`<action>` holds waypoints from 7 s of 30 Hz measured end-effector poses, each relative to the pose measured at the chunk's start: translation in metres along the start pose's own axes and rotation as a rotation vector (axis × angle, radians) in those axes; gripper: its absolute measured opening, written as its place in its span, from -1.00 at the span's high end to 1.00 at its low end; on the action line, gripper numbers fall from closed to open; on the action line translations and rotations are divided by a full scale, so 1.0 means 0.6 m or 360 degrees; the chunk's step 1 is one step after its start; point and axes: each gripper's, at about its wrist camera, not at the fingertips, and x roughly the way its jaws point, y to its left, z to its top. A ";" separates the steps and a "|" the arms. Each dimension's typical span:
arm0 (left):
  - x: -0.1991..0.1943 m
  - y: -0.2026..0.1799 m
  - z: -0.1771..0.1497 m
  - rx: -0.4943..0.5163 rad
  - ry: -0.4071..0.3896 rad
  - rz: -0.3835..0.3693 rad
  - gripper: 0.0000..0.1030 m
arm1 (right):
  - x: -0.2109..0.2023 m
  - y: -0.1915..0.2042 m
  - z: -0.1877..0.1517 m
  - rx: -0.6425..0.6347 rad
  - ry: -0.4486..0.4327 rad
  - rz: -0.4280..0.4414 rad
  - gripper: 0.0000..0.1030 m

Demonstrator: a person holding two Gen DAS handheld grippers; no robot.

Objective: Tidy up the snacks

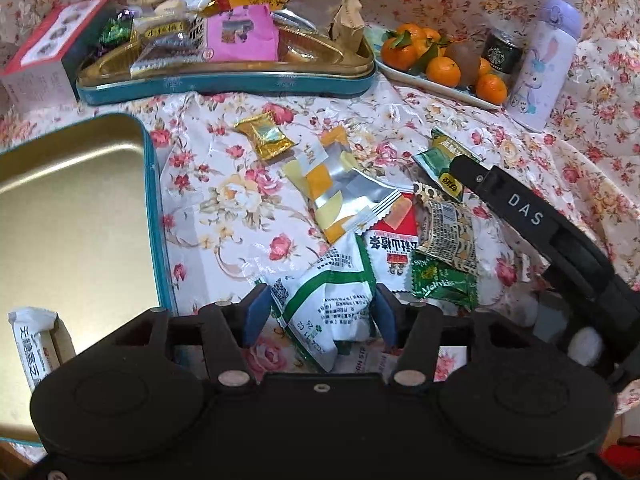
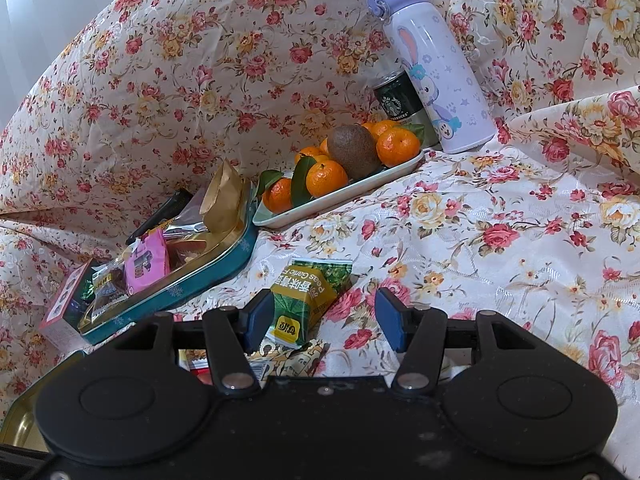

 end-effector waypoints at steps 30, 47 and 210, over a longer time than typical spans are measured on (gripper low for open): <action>0.004 -0.001 0.004 0.0102 0.0027 -0.0019 -0.11 | -0.184 0.054 -0.088 -0.0595 0.0111 -0.0046 -0.22; 0.005 0.004 0.012 0.0099 0.0085 -0.0053 -0.11 | -0.165 0.137 -0.139 -0.1166 0.0212 0.0122 -0.18; -0.217 0.365 -0.104 -0.0412 -0.0305 0.0053 0.09 | -0.212 0.439 -0.131 -0.0629 0.0368 0.0427 0.58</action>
